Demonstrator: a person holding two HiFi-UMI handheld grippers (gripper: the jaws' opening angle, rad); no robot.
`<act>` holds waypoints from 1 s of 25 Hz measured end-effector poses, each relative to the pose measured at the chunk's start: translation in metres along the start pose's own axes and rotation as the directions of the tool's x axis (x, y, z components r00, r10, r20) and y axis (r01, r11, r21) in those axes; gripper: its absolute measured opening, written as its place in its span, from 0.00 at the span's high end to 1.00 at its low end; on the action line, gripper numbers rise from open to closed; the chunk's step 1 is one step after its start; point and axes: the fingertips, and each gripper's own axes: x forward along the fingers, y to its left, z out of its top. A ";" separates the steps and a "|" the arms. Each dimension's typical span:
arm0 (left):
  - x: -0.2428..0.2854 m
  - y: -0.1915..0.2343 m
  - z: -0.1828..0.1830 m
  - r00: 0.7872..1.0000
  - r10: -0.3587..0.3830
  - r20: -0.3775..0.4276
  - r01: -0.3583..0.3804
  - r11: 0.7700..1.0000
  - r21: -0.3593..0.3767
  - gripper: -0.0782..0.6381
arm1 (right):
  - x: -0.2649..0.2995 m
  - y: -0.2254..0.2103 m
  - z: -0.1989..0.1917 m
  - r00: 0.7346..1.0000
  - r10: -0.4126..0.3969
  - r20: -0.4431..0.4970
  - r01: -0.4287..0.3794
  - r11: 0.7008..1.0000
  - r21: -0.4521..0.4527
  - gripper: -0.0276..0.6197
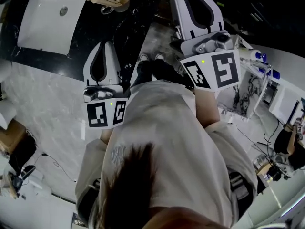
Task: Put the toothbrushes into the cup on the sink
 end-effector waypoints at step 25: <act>-0.009 -0.047 0.011 0.996 -0.092 0.000 0.092 0.995 0.032 0.87 | -0.142 -0.061 0.069 0.967 -0.251 0.033 0.253 0.967 -0.045 0.94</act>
